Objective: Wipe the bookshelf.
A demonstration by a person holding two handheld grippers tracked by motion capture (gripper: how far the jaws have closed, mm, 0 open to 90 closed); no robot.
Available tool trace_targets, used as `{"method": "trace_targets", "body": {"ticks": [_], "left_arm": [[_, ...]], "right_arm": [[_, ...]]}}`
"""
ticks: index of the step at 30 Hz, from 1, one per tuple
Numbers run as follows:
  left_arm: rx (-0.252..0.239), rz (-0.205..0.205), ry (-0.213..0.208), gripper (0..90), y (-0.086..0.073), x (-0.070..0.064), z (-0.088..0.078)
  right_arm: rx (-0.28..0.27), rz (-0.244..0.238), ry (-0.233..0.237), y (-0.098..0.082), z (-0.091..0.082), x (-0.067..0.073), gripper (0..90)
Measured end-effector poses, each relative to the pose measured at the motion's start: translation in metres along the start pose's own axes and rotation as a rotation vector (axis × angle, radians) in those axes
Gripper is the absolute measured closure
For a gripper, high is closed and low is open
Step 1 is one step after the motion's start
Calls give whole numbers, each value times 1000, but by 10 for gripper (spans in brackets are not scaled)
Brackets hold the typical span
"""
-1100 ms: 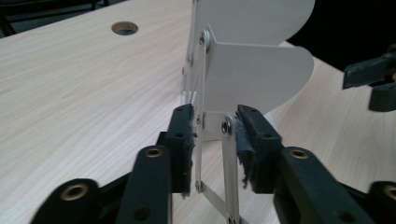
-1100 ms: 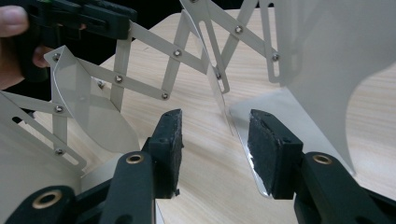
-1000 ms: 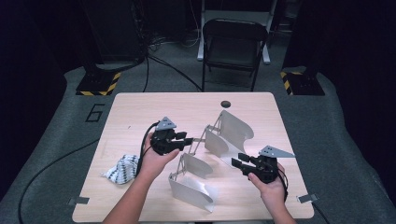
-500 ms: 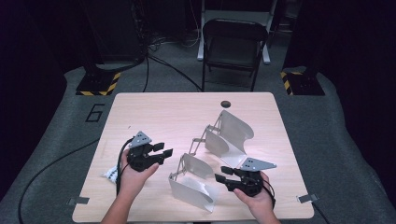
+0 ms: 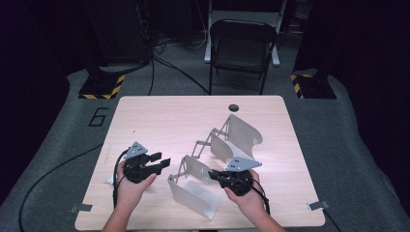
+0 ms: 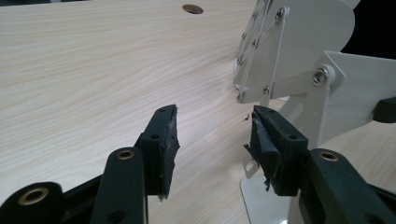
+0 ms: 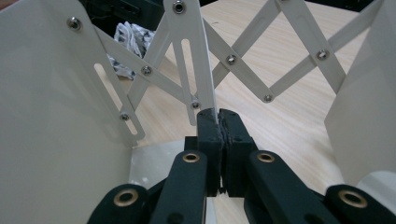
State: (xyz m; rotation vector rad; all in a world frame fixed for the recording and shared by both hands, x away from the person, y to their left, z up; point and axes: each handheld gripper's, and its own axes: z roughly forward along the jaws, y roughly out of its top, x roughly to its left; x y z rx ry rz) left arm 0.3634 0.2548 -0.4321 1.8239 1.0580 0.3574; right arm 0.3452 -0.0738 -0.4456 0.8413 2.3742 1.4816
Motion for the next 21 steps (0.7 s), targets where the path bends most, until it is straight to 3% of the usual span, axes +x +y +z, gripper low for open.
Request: {"method": "trace_targets", "body": {"ticks": [3, 8, 10, 13, 21], "left_arm": [[-5, -5, 13, 512, -3, 4, -7], [-19, -16, 42, 485, -7, 10, -17], [-27, -23, 80, 485, -9, 12, -21], [-37, -43, 97, 458, -14, 16, -29], [-44, -40, 94, 407, -25, 9, -42]], "right_arm": [[5, -10, -25, 6, 10, 3, 891], [2, 16, -61, 17, 29, 0, 891], [2, 31, -80, 21, 38, -2, 889], [-7, 40, -88, 26, 46, -6, 886], [-18, 70, -122, 35, 63, -10, 882]]}}
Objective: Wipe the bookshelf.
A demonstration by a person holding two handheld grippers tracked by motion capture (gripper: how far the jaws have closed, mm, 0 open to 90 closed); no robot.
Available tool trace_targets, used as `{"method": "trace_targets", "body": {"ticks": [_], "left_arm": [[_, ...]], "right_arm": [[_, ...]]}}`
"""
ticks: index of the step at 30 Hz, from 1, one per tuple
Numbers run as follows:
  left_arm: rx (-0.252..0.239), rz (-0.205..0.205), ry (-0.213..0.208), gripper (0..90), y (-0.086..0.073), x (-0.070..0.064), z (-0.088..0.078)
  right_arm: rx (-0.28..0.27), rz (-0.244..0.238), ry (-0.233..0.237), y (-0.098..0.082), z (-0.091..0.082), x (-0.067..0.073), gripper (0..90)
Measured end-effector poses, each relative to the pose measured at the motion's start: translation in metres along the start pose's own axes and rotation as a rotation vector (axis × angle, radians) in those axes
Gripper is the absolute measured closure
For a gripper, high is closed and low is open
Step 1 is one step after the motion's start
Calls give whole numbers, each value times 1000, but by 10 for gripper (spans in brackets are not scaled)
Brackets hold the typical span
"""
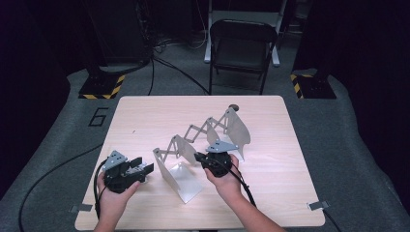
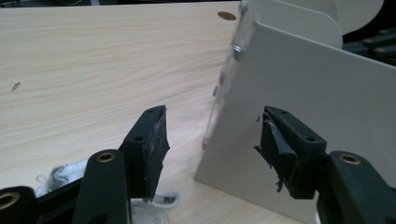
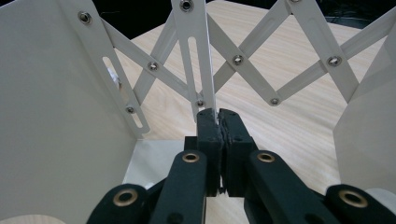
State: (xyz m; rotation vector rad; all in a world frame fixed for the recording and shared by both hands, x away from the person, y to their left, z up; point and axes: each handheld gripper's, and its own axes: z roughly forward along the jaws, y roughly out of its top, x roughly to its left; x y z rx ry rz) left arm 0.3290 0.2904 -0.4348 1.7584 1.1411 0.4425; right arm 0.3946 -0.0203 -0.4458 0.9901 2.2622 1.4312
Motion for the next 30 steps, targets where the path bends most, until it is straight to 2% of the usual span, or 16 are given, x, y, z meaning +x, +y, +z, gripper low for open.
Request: {"method": "trace_targets", "body": {"ticks": [4, 5, 9, 11, 13, 17, 21, 26, 28, 30], "left_arm": [[6, 21, 3, 401, -7, -6, -1], [8, 20, 0, 397, -8, -8, -1], [-2, 19, -9, 387, -12, -12, -2], [2, 25, -15, 377, -15, -14, -2], [6, 27, -22, 361, -19, -18, -1], [8, 16, -27, 310, -27, -27, 2], [1, 39, -19, 264, -29, -40, 3], [-25, 47, 10, 244, -27, -54, 6], [-26, 37, 4, 236, -26, -57, 8], [-36, 34, 17, 230, -24, -60, 11]], "right_arm": [[11, 20, -14, 7, 9, 2, 882], [9, 10, -17, 8, 12, 1, 882], [12, 24, -21, 13, 21, 2, 868], [8, 41, -7, 13, 22, 1, 844], [7, 55, -2, 10, 20, 1, 762], [-8, 63, -10, -1, 3, -3, 657], [-22, 62, -40, -12, -22, -10, 607], [-40, 45, -113, -28, -57, -21, 542], [-51, 50, -150, -35, -69, -29, 517], [-63, 62, -196, -44, -81, -40, 498]]}}
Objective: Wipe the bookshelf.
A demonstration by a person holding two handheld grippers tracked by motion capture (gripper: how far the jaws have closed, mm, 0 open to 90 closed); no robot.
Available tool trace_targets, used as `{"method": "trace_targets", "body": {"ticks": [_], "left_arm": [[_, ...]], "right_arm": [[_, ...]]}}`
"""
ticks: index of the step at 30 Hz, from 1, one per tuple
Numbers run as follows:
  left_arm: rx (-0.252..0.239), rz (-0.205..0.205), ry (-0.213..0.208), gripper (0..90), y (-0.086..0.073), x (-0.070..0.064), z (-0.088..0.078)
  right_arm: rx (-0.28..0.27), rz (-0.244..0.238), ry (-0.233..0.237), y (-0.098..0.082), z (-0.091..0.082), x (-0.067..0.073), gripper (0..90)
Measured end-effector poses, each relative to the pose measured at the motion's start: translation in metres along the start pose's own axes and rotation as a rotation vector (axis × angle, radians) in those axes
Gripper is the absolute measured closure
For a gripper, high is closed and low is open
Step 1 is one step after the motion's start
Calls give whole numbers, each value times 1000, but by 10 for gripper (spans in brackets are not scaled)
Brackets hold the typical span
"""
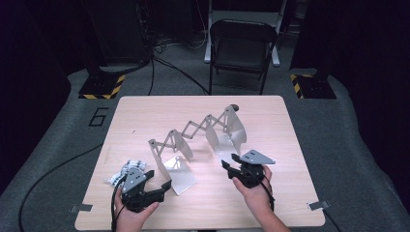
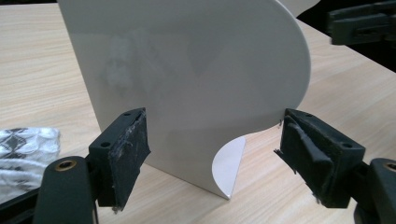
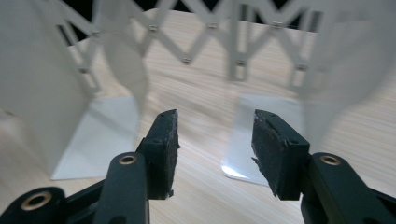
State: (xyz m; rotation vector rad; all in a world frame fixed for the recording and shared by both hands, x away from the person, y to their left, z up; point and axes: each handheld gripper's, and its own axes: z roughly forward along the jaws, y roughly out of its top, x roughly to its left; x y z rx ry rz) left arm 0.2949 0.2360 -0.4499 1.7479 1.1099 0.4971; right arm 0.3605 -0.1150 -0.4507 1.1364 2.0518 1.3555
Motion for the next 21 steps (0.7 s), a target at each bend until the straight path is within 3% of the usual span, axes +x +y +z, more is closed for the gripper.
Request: {"method": "trace_targets", "body": {"ticks": [5, 11, 16, 21], "left_arm": [[-17, -8, 34, 230, 4, -2, 6], [-17, 7, 34, 230, 5, -11, 7], [-23, 0, 46, 230, 6, -14, 7], [-22, -2, 35, 228, 7, -20, 11]], "right_arm": [[-8, 70, -86, -7, -7, -32, 448], [-15, 76, -172, 0, 2, -54, 423], [-6, 54, -177, 12, 14, -61, 457], [6, 42, -175, 25, 26, -62, 571]]}}
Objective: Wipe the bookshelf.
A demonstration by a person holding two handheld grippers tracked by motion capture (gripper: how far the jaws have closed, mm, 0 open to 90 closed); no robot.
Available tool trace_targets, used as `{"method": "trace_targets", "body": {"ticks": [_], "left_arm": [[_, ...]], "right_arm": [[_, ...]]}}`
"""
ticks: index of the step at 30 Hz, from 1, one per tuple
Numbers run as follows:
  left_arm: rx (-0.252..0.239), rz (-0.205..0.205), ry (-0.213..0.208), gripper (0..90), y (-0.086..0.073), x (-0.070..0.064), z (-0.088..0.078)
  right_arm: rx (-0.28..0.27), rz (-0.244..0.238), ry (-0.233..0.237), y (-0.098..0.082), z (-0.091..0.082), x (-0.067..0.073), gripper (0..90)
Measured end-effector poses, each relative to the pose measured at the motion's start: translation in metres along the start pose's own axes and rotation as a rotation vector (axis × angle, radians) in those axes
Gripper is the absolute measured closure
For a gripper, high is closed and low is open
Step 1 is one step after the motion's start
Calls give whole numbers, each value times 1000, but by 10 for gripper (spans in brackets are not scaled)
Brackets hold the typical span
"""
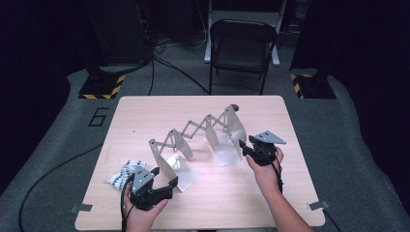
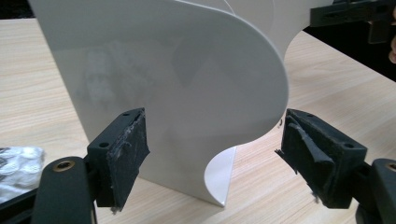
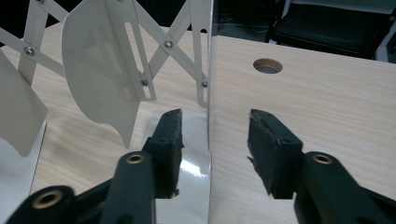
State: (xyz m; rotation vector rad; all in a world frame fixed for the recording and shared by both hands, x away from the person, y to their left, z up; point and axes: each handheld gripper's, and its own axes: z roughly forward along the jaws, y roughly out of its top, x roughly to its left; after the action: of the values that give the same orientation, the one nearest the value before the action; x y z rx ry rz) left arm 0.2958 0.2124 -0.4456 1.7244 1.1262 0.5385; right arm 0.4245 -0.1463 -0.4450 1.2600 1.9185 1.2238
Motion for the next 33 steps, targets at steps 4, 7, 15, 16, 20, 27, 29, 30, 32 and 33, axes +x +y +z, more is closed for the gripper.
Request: {"method": "trace_targets", "body": {"ticks": [4, 7, 15, 16, 20, 27, 29, 30, 32, 33], "left_arm": [[9, 5, 24, 231, 2, -3, 6], [8, -8, 36, 268, 3, 0, 8], [-13, 24, 56, 441, 5, 3, 6], [-14, 20, 62, 453, 5, 4, 6], [-16, 16, 87, 518, 6, 14, 4], [-17, -7, 128, 677, 10, 32, 2], [-17, -13, 137, 711, 12, 39, 3], [-18, -15, 143, 734, 12, 41, 3], [-14, -15, 147, 763, 15, 48, 5], [-15, -15, 143, 776, 16, 50, 6]], "right_arm": [[9, -13, 2, 7, 5, 1, 701], [18, -8, 8, 10, 7, 2, 808], [28, -30, -20, 11, 5, 5, 879], [30, -27, -24, 11, 4, 5, 884], [19, -27, -23, 6, -4, 6, 889], [20, -26, -36, -5, -25, 9, 886], [18, -13, -40, -9, -31, 9, 884], [13, -6, -43, -11, -35, 9, 881], [9, 4, -53, -16, -43, 10, 875], [-2, 8, -56, -19, -47, 10, 872]]}}
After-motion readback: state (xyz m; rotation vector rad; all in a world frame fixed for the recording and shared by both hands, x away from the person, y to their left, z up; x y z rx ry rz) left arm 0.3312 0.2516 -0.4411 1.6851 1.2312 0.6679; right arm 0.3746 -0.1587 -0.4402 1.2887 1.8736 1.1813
